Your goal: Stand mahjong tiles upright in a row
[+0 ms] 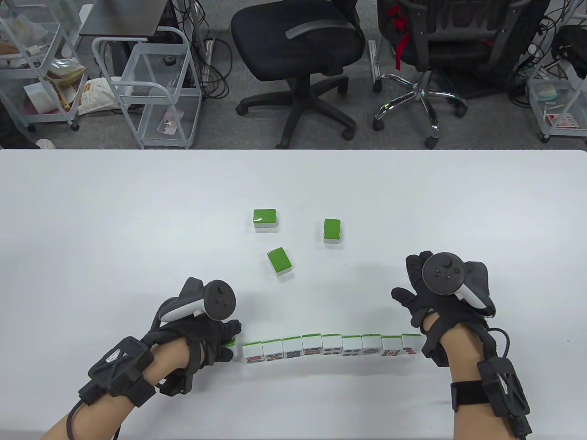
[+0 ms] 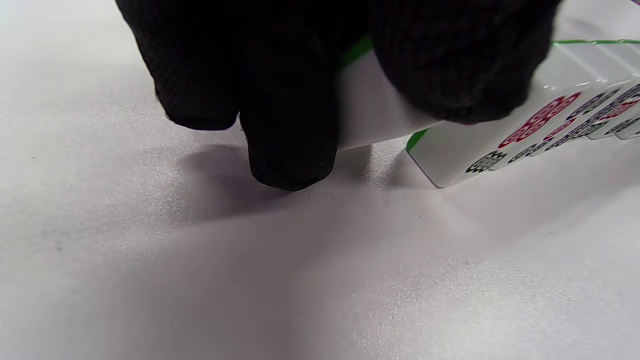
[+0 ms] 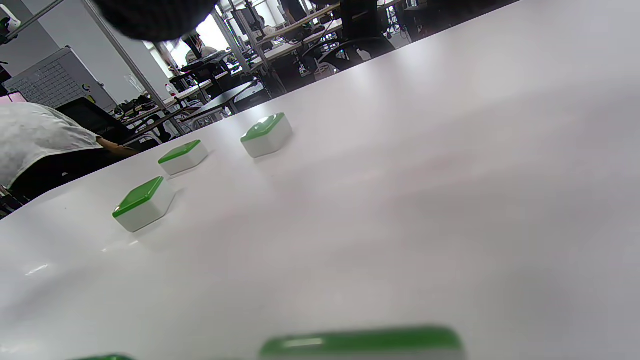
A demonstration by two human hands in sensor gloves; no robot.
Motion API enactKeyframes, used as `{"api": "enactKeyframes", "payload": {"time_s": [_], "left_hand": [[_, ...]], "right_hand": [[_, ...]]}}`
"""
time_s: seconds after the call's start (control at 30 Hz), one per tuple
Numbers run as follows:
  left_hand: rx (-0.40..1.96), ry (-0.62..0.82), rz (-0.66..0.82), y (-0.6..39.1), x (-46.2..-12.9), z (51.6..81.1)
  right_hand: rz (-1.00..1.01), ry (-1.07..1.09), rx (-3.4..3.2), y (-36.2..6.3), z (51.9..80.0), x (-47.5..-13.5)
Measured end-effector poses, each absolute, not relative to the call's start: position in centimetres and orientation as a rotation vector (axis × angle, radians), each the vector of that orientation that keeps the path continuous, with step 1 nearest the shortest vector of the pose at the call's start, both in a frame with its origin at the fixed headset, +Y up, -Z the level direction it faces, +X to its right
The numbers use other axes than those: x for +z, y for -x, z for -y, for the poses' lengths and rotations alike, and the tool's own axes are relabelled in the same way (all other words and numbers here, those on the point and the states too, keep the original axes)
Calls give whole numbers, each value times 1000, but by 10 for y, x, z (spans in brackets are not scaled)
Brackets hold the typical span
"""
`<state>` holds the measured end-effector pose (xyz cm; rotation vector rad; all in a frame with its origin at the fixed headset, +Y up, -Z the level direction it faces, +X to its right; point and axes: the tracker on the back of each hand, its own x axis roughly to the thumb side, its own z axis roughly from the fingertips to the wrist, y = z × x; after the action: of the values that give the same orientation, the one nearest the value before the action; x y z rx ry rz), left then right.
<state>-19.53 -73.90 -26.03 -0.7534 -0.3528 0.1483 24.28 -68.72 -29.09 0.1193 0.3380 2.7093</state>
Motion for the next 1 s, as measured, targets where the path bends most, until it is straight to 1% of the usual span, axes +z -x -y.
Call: {"api": "enactKeyframes", "payload": {"time_s": [0.2, 0.5, 0.57, 0.67, 0.73, 0.8, 0.83, 0.9, 1.0], "left_hand": [[227, 781, 371, 195, -259, 741], [317, 775, 359, 202, -269, 747], [332, 803, 356, 206, -272, 749], [343, 787, 333, 211, -278, 744], [351, 698, 283, 217, -290, 730], [329, 556, 203, 216, -307, 707], [302, 508, 193, 213, -313, 700], [232, 400, 163, 196, -332, 682], [141, 350, 158, 167, -350, 675]], "right_hand": [[-354, -115, 2700, -245, 688, -291], [-365, -111, 2695, -246, 688, -291], [-363, -110, 2694, -247, 688, -291], [-359, -109, 2690, -247, 688, -291], [-359, -110, 2690, -247, 688, -291], [-357, -107, 2692, -248, 687, -291], [-358, -105, 2691, -248, 688, -291], [-365, -103, 2693, -248, 688, -291], [-363, -99, 2693, -248, 688, -291]]}}
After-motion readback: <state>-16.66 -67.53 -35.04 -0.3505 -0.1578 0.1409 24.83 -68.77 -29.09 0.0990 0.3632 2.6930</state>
